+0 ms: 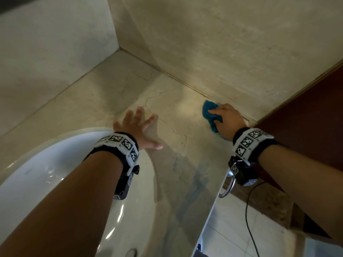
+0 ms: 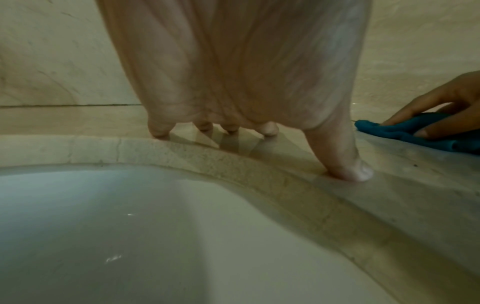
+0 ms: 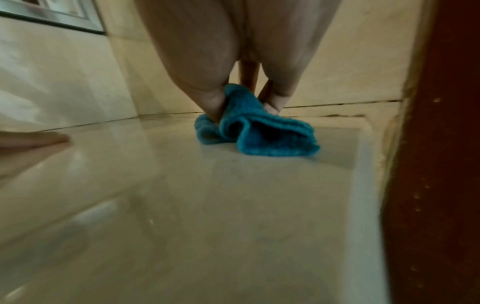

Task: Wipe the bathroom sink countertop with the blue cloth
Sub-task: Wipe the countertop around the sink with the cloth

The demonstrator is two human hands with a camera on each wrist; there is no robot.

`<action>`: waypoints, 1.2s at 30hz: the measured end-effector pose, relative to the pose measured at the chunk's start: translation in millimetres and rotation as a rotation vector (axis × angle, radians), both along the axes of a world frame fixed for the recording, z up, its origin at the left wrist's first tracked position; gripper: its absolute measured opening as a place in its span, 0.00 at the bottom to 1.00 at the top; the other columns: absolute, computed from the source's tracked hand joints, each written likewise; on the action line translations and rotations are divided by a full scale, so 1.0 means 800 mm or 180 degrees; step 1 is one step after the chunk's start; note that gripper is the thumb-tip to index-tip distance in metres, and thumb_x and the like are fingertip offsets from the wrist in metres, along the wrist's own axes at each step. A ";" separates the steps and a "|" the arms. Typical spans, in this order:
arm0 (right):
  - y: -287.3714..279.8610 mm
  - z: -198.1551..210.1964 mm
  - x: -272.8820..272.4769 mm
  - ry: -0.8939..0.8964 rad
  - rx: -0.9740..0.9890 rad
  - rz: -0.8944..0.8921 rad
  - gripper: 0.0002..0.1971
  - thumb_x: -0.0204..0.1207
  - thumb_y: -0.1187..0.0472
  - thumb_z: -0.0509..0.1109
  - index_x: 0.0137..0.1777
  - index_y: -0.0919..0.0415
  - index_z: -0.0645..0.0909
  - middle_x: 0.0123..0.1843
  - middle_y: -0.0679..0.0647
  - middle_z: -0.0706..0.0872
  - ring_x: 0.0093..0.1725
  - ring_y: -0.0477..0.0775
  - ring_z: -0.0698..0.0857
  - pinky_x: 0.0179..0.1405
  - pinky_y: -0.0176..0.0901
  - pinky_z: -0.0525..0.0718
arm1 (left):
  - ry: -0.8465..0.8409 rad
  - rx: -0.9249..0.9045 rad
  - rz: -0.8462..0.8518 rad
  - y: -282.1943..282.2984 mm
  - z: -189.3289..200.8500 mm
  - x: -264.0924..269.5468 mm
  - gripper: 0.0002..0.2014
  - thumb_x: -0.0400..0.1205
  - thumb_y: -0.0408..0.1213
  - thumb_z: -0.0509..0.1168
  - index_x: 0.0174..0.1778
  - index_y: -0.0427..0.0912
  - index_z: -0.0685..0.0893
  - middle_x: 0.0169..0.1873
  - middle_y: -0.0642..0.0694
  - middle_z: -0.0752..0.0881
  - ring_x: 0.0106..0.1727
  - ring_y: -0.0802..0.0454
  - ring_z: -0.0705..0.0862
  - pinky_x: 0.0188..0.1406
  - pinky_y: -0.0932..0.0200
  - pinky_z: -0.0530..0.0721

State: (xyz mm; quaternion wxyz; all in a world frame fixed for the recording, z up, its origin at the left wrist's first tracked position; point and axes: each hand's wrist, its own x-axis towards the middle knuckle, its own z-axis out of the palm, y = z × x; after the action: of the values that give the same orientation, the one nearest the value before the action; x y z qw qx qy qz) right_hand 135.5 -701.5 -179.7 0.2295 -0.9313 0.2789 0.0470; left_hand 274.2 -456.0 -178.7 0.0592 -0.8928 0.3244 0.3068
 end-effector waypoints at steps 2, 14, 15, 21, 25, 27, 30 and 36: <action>0.025 0.003 0.003 -0.0063 0.0062 0.0280 0.18 0.76 0.69 0.65 0.64 0.59 0.81 0.64 0.64 0.77 0.63 0.64 0.77 0.62 0.42 0.70 | -0.0005 0.0015 -0.0012 0.000 0.002 -0.002 0.52 0.66 0.74 0.63 0.77 0.70 0.35 0.80 0.52 0.28 0.82 0.43 0.33 0.77 0.29 0.47; 0.022 0.025 0.059 -0.0037 -0.0614 0.0437 0.11 0.76 0.63 0.62 0.57 0.56 0.72 0.58 0.60 0.70 0.49 0.63 0.76 0.48 0.50 0.76 | 0.0159 -0.0101 0.0236 0.003 0.000 0.007 0.56 0.60 0.75 0.66 0.75 0.75 0.34 0.78 0.55 0.25 0.80 0.42 0.27 0.72 0.21 0.38; 0.021 0.026 0.068 -0.0068 -0.0686 0.0391 0.11 0.77 0.62 0.61 0.58 0.55 0.71 0.60 0.61 0.70 0.49 0.64 0.77 0.49 0.52 0.78 | 0.0152 -0.0122 0.0237 0.004 -0.001 0.008 0.56 0.60 0.76 0.66 0.74 0.75 0.34 0.78 0.55 0.25 0.80 0.42 0.27 0.71 0.21 0.37; 0.025 0.020 0.097 0.0054 -0.0131 0.0370 0.19 0.72 0.51 0.68 0.62 0.54 0.75 0.63 0.59 0.71 0.56 0.59 0.76 0.59 0.46 0.75 | 0.0199 -0.0152 0.0217 0.007 -0.006 0.011 0.57 0.58 0.77 0.65 0.73 0.75 0.32 0.77 0.55 0.23 0.79 0.42 0.24 0.69 0.19 0.35; 0.028 0.023 0.092 0.0190 0.0529 0.0566 0.26 0.67 0.58 0.69 0.67 0.57 0.78 0.66 0.61 0.78 0.62 0.61 0.80 0.65 0.54 0.78 | 0.0229 -0.0170 0.0220 0.007 -0.007 0.012 0.57 0.58 0.77 0.65 0.74 0.75 0.32 0.77 0.55 0.23 0.78 0.42 0.23 0.69 0.18 0.35; 0.023 0.027 0.090 0.0268 0.0637 0.0710 0.28 0.70 0.70 0.70 0.72 0.58 0.74 0.70 0.59 0.74 0.63 0.60 0.80 0.67 0.58 0.77 | 0.0237 -0.0193 0.0237 0.007 -0.008 0.012 0.57 0.58 0.77 0.65 0.74 0.75 0.32 0.77 0.55 0.23 0.78 0.42 0.23 0.68 0.18 0.34; 0.021 0.025 0.092 0.0374 0.0482 0.0773 0.30 0.71 0.67 0.73 0.73 0.55 0.72 0.70 0.59 0.72 0.64 0.60 0.79 0.69 0.49 0.74 | 0.0249 -0.0192 0.0243 0.007 -0.009 0.013 0.57 0.57 0.78 0.65 0.73 0.76 0.32 0.77 0.56 0.23 0.78 0.42 0.23 0.68 0.18 0.33; 0.031 0.016 0.098 0.0203 -0.0013 0.0854 0.23 0.71 0.64 0.72 0.67 0.57 0.77 0.63 0.63 0.75 0.63 0.61 0.75 0.58 0.36 0.66 | 0.0227 -0.0195 0.0227 0.007 -0.008 0.012 0.57 0.58 0.78 0.65 0.73 0.76 0.32 0.77 0.55 0.23 0.78 0.42 0.23 0.68 0.18 0.34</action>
State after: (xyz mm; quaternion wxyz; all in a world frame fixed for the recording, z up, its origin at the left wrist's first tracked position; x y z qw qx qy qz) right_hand 214.2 -676.9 -166.7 0.2102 -0.9587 0.1591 0.1063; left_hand 284.2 -450.1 -185.4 0.0092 -0.8937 0.3036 0.3303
